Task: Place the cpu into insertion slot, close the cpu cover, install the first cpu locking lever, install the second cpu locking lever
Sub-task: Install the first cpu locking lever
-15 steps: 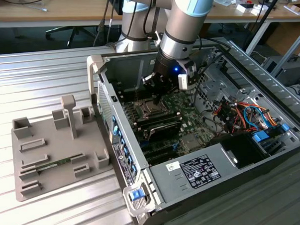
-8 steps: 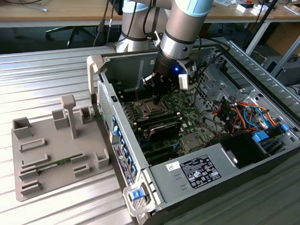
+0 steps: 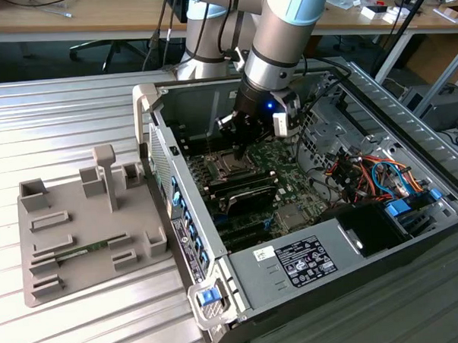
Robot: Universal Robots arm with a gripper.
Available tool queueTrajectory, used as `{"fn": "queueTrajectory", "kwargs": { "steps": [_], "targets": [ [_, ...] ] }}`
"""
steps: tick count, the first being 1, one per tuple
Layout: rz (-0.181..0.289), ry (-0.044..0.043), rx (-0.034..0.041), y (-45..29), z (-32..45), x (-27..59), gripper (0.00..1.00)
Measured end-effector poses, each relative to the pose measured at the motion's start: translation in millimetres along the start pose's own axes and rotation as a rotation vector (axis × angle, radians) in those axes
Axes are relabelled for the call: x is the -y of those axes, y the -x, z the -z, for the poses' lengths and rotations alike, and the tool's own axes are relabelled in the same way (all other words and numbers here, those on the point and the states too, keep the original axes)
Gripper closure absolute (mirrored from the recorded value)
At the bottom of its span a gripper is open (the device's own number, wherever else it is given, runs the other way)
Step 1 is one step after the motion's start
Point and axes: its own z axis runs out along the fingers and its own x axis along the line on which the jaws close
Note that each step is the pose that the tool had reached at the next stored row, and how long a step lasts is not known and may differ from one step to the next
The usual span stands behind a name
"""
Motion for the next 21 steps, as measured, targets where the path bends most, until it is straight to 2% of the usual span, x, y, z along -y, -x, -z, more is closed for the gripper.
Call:
{"fn": "queueTrajectory", "kwargs": {
  "steps": [21],
  "targets": [
    [0.052, -0.0025, -0.0003, 0.0, 0.0, 0.0, 0.9]
  ]
}}
